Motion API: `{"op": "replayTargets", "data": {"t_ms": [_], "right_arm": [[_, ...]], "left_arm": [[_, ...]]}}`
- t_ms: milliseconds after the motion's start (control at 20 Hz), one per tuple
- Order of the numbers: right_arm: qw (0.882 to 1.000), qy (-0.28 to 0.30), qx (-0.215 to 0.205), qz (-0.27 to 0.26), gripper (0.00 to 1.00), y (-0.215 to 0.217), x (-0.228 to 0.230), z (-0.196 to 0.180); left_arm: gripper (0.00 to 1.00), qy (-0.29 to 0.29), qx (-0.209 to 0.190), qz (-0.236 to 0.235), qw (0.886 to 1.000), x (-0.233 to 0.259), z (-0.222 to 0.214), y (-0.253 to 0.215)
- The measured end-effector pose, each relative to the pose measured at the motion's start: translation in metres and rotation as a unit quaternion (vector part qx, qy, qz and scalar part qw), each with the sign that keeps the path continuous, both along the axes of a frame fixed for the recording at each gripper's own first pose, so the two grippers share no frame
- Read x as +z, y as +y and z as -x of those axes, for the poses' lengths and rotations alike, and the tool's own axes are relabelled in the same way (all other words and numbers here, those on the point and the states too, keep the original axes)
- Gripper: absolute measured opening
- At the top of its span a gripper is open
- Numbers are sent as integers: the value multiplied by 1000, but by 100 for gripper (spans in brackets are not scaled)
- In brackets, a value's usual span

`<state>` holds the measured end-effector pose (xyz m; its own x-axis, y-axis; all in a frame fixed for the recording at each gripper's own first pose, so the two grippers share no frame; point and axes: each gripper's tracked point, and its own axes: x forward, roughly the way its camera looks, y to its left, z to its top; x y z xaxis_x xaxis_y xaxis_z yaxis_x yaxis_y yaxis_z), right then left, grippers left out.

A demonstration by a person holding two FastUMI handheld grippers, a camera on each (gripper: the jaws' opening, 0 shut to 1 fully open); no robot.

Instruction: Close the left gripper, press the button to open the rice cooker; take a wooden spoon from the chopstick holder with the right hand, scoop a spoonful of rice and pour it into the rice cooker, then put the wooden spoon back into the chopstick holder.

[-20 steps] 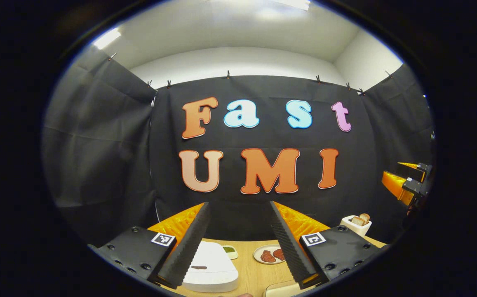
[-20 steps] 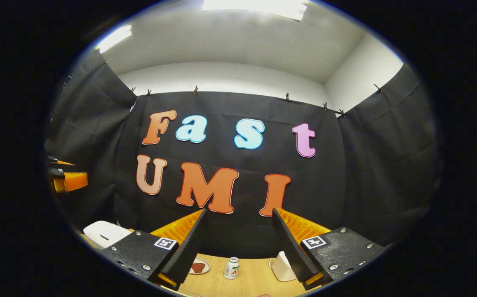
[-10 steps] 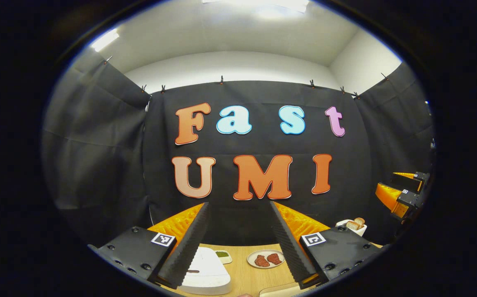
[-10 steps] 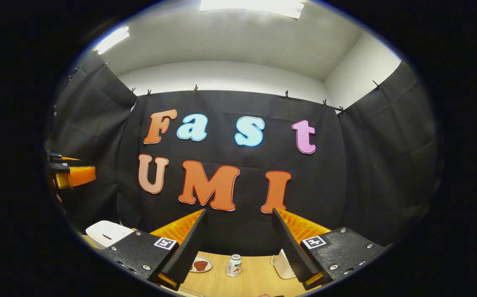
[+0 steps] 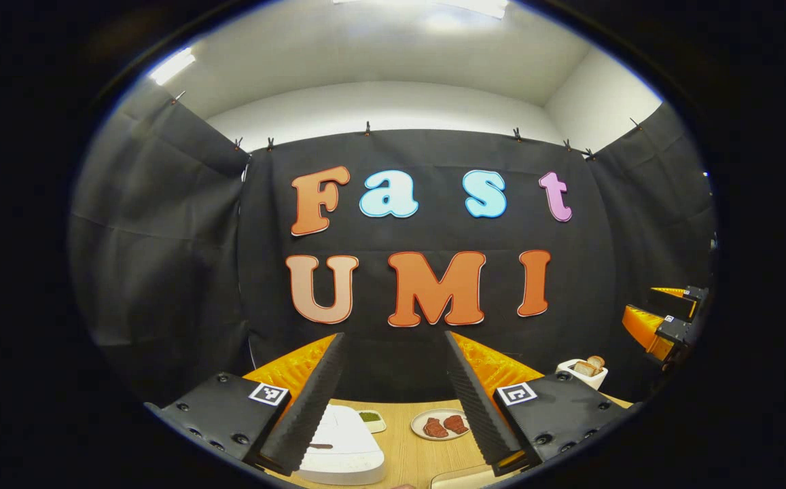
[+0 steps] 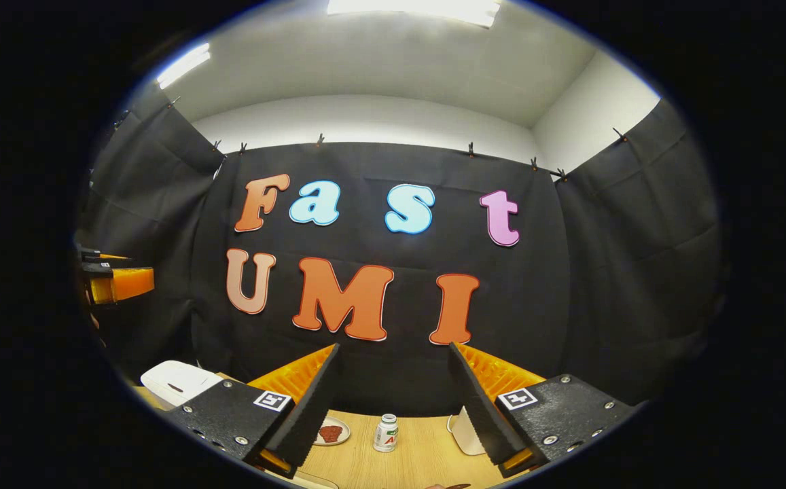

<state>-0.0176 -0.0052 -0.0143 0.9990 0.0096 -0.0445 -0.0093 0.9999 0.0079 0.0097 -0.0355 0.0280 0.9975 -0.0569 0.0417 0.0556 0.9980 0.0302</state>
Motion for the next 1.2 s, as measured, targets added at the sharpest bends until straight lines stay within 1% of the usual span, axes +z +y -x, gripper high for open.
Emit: {"op": "replayTargets", "data": {"t_ms": [250, 450, 550, 600, 700, 750, 800, 850, 900, 1050, 1200], "right_arm": [[1000, 8, -3, 1, 95, -2, -5, 0], [1000, 12, -5, 7, 95, -2, -8, 0], [1000, 15, -4, 7, 95, 0, -11, -2], [1000, 16, -3, 7, 95, 1, -11, -1], [1000, 17, -5, 8, 95, 0, -12, -2], [1000, 19, -7, 9, 95, -2, -13, -1], [1000, 21, -7, 9, 95, -2, -15, 0], [1000, 24, -9, 10, 95, -3, -17, 0], [1000, 28, -12, 9, 95, -5, -19, 0], [999, 40, -20, 13, 95, -9, -26, 4], [998, 53, -33, 17, 95, -14, -35, 10]], "left_arm": [[96, 4, -3, -2, 1000, -3, -3, 0], [60, 5, 1, -11, 1000, -4, -3, 3], [25, 9, 41, -35, 998, -11, -11, 22], [8, 12, 60, -35, 998, -12, -14, 34], [8, 32, 59, -16, 998, -25, -19, 34], [6, 49, 62, -7, 997, -29, -15, 39], [5, 67, 62, 4, 996, -44, -27, 46], [5, 87, 71, 7, 994, -55, -31, 57], [5, 111, 79, 10, 991, -68, -35, 69], [5, 180, 86, 31, 979, -107, -41, 87], [6, 250, 85, 61, 963, -148, -49, 101]]}}
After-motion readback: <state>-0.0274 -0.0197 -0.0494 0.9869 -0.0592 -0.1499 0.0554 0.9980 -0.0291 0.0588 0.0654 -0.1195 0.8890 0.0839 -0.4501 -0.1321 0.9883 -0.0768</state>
